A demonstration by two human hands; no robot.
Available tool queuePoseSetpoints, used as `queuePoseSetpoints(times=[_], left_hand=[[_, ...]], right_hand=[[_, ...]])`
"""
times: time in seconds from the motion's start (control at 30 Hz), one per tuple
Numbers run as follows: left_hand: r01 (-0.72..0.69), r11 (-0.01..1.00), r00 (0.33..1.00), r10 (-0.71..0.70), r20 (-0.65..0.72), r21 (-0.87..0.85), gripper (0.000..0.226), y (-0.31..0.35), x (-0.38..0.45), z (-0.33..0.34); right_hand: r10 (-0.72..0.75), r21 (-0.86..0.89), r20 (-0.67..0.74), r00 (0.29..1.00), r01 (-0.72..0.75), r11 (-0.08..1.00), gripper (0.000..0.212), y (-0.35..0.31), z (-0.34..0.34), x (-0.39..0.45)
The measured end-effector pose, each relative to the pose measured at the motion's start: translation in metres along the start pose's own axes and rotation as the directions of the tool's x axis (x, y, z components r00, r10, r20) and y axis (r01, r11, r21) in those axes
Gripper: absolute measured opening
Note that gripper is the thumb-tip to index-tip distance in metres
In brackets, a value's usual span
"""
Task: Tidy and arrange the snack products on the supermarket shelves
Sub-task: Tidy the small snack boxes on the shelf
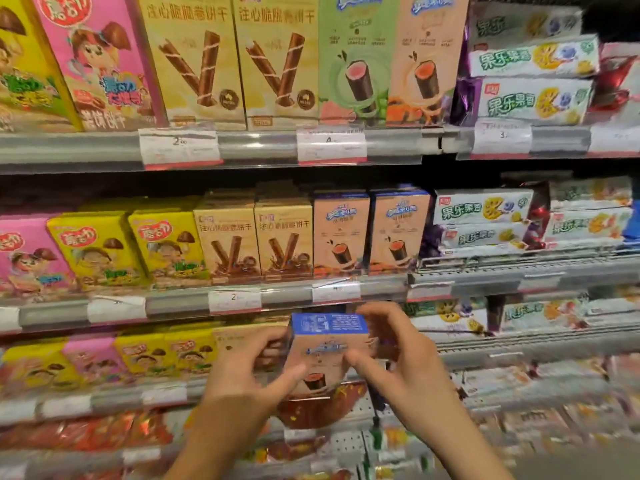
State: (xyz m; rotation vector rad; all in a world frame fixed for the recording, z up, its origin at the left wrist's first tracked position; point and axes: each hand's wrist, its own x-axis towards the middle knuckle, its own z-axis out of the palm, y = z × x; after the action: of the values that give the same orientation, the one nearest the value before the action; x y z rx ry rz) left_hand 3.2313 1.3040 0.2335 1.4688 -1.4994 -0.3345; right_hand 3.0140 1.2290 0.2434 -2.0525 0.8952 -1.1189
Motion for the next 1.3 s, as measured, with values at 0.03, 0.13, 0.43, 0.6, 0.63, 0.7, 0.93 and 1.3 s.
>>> queuePoseSetpoints(times=[0.03, 0.13, 0.43, 0.6, 0.63, 0.7, 0.93, 1.3], left_hand=[[-0.023, 0.998, 1.0, 0.022, 0.01, 0.05, 0.044, -0.003, -0.002, 0.006], [-0.092, 0.983, 0.992, 0.077, 0.097, 0.159, 0.036, -0.014, -0.004, 0.026], [-0.091, 0.833, 0.993, 0.116, -0.012, 0.546, 0.071, -0.043, 0.006, 0.059], [0.044, 0.729, 0.989, 0.066, -0.135, 0.683, 0.077, -0.074, 0.013, 0.037], [0.057, 0.709, 0.991, 0.046, -0.126, 0.703, 0.079, -0.08, 0.013, 0.035], [0.078, 0.679, 0.994, 0.007, -0.113, 0.73, 0.082, -0.089, 0.014, 0.034], [0.107, 0.647, 0.991, -0.01, -0.132, 0.755, 0.098, -0.094, 0.021, 0.027], [0.098, 0.612, 0.995, -0.049, -0.087, 0.784, 0.101, -0.096, 0.026, 0.024]], right_hand=[[-0.028, -0.066, 0.013, 1.0, 0.029, 0.997, 0.049, 0.006, -0.001, -0.005], [-0.186, -0.261, 0.058, 0.981, 0.195, 0.945, 0.045, 0.02, -0.004, -0.014], [-0.108, -0.549, -0.049, 0.993, 0.063, 0.833, 0.061, 0.083, -0.027, -0.022], [-0.063, -0.614, -0.106, 0.992, -0.016, 0.789, 0.058, 0.118, -0.03, -0.003], [-0.061, -0.623, -0.094, 0.994, -0.011, 0.782, 0.058, 0.122, -0.027, 0.001], [-0.044, -0.636, -0.073, 0.996, -0.012, 0.772, 0.059, 0.126, -0.018, 0.01], [0.025, -0.695, 0.02, 0.999, -0.004, 0.719, 0.066, 0.141, 0.005, 0.026], [0.12, -0.762, 0.039, 0.992, -0.048, 0.646, 0.064, 0.168, 0.022, 0.043]])
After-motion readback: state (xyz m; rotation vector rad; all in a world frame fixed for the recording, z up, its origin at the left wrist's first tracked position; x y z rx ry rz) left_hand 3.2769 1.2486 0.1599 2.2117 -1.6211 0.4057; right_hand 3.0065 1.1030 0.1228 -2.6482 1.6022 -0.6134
